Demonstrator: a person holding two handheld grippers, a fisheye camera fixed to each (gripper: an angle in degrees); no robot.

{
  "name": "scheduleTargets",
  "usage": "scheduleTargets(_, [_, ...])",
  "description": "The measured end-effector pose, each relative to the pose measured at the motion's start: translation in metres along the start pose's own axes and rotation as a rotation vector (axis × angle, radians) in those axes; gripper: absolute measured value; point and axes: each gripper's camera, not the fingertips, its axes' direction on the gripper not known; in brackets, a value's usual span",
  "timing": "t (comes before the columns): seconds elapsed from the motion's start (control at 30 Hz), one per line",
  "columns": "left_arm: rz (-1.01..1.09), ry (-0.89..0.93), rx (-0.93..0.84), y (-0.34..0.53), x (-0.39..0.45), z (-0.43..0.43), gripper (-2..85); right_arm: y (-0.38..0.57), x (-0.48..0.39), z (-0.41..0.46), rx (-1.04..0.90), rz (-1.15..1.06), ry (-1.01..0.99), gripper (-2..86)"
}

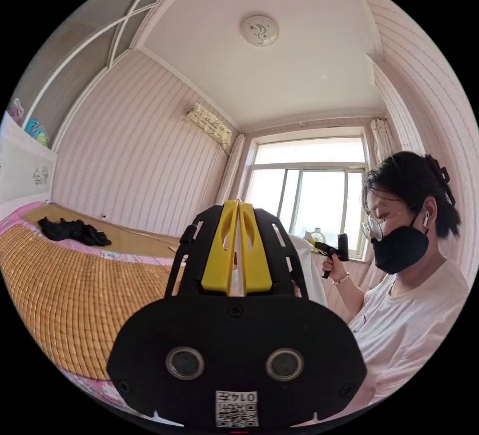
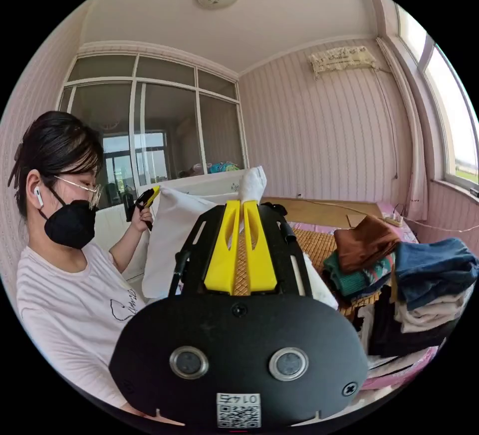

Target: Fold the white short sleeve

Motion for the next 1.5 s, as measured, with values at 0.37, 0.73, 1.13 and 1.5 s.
scheduleTargets(0.37, [0.195,-0.264,0.102,-0.053,0.055,-0.179,-1.0,0.029,-0.046,0.06,-0.037,-0.026,-0.41,0.2])
scheduleTargets(0.73, [-0.207,-0.197,-0.07,-0.153,-0.149,0.048,-1.0,-0.051,0.13,0.31,-0.426,0.308,-0.096,0.2])
scheduleTargets(1.13, [-0.013,-0.12,0.082,-0.324,-0.095,0.151,-1.0,-0.212,0.156,0.227,0.182,0.106,-0.058,0.4])
scheduleTargets(1.5, [-0.424,-0.364,-0.652,0.017,-0.165,0.133,-1.0,0.187,0.305,0.324,-0.522,0.65,-0.083,0.6])
